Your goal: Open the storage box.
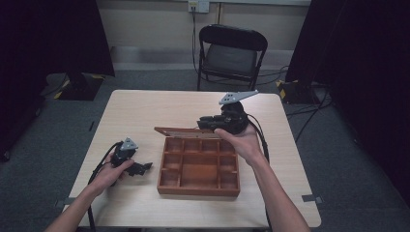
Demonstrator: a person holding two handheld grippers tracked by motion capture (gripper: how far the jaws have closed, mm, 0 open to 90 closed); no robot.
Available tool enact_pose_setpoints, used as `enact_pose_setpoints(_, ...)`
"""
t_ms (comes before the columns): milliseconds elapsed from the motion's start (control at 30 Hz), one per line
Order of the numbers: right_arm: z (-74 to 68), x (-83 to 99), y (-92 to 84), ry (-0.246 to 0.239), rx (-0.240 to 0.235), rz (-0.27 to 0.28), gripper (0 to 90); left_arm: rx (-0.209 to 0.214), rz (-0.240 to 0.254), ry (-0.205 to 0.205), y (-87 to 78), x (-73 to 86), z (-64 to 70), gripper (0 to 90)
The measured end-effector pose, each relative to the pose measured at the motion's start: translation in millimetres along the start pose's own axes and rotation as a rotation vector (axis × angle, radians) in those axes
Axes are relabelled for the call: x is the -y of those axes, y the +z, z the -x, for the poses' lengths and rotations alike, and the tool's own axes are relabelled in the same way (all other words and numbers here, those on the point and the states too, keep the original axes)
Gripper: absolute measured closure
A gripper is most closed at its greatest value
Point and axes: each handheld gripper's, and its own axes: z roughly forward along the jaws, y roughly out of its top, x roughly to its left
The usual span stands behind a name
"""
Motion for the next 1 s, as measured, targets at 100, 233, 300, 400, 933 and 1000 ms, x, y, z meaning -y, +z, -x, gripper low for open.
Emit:
enact_pose_setpoints(100,0.4,-0.8,0.2,0.001,0.001,-0.001,76.6,0.0,0.0,0.0,0.0,0.0,0.0,0.0)
enact_pose_setpoints(233,1.0,-1.4,0.3,0.001,0.001,0.0,76.6,0.0,0.001,0.0,0.0,0.0,0.0,0.0)
enact_pose_setpoints(300,1.2,-1.4,0.2,0.001,-0.001,0.0,76.6,0.0,0.002,-0.003,0.1,0.0,0.2,0.0)
enact_pose_setpoints(400,1.2,-1.4,0.2,0.002,0.0,0.001,76.7,0.0,0.002,-0.003,0.1,0.0,0.3,0.0)
enact_pose_setpoints(933,2.1,-1.5,-0.1,0.005,-0.001,0.001,76.6,0.0,0.0,-0.001,0.0,0.0,0.1,0.0)
enact_pose_setpoints(1000,2.2,-1.4,-0.2,0.005,-0.001,0.001,76.6,0.0,0.0,-0.001,0.0,0.0,0.0,0.0)
